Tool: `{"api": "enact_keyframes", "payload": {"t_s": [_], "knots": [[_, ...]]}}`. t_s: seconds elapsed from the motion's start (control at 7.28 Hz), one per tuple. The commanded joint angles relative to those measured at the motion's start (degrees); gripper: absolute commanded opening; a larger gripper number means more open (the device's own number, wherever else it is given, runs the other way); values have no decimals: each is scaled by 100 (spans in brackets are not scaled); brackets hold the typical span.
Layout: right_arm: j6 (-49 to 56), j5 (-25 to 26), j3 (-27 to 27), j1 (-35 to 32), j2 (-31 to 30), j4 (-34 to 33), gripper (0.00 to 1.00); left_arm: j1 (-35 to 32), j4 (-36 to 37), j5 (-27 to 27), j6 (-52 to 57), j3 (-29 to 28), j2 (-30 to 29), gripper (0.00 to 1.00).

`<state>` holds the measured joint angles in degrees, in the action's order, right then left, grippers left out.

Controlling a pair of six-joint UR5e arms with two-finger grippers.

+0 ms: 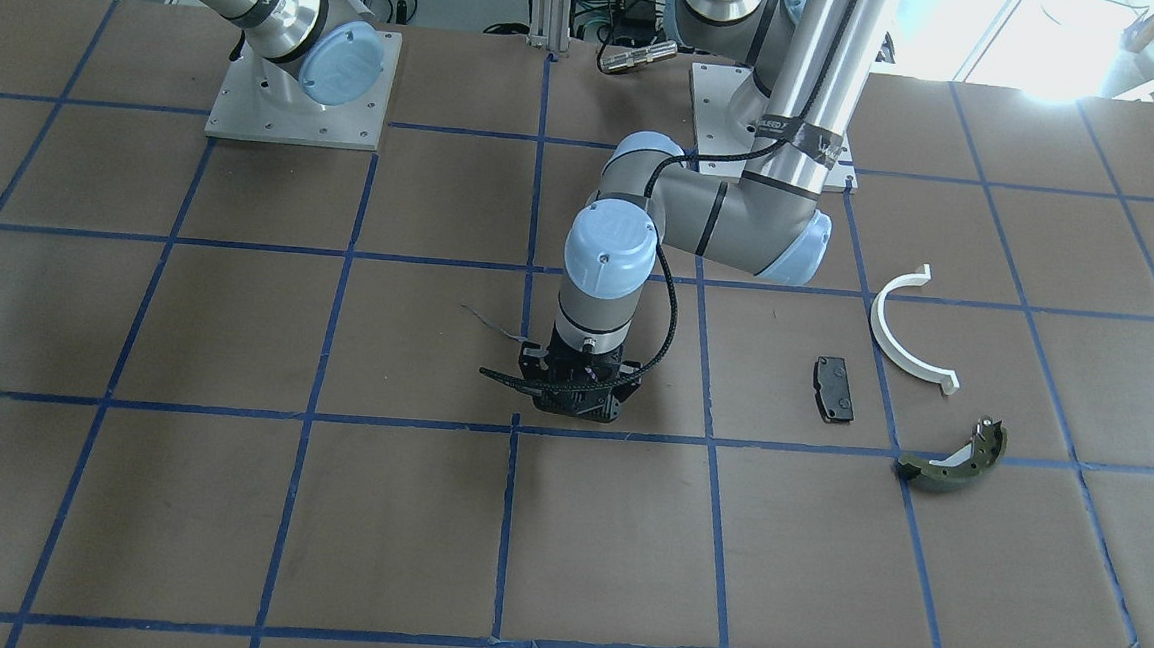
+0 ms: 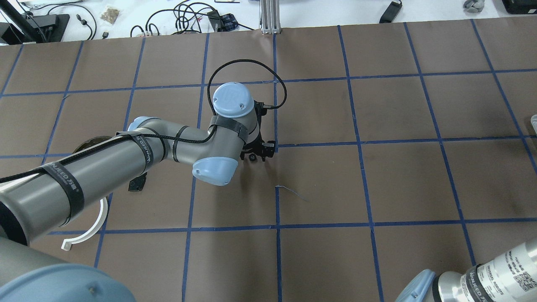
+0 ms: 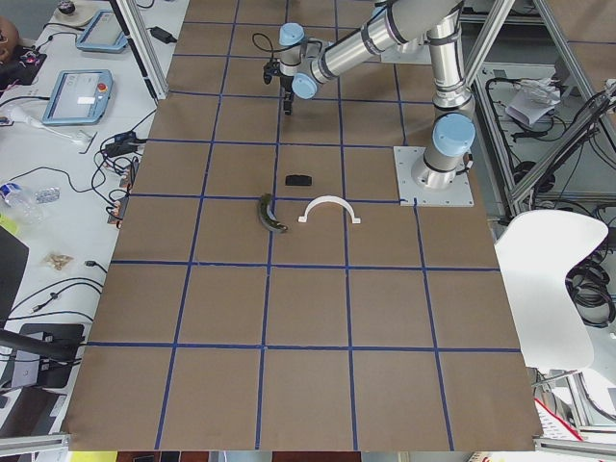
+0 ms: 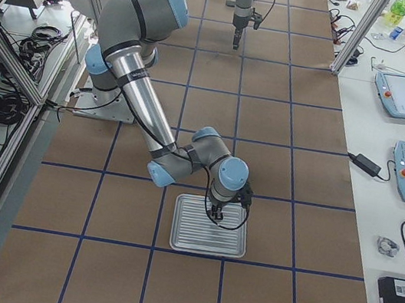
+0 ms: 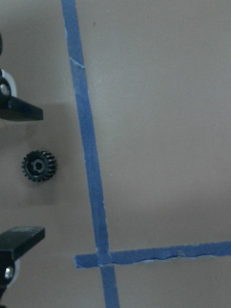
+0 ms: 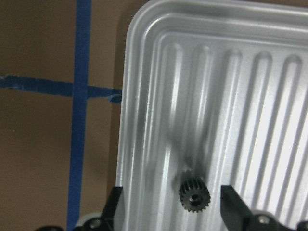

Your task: Place bearing gear from tray to pile

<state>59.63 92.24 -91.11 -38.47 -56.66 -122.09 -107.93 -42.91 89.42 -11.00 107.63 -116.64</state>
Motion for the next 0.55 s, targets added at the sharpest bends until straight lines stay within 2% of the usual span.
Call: {"api": "enact_keyframes", "payload": {"t_s": [0.0,0.14,0.41], "knots": [[40,135,-12,7,32,-8,68,0,-7,41,1,-23,-34,29],[84,145,-3,24,32,-8,65,0,-7,41,1,-23,-34,18],[181,206,-3,24,49,-43,63,9,-7,41,10,-40,18,4]]}}
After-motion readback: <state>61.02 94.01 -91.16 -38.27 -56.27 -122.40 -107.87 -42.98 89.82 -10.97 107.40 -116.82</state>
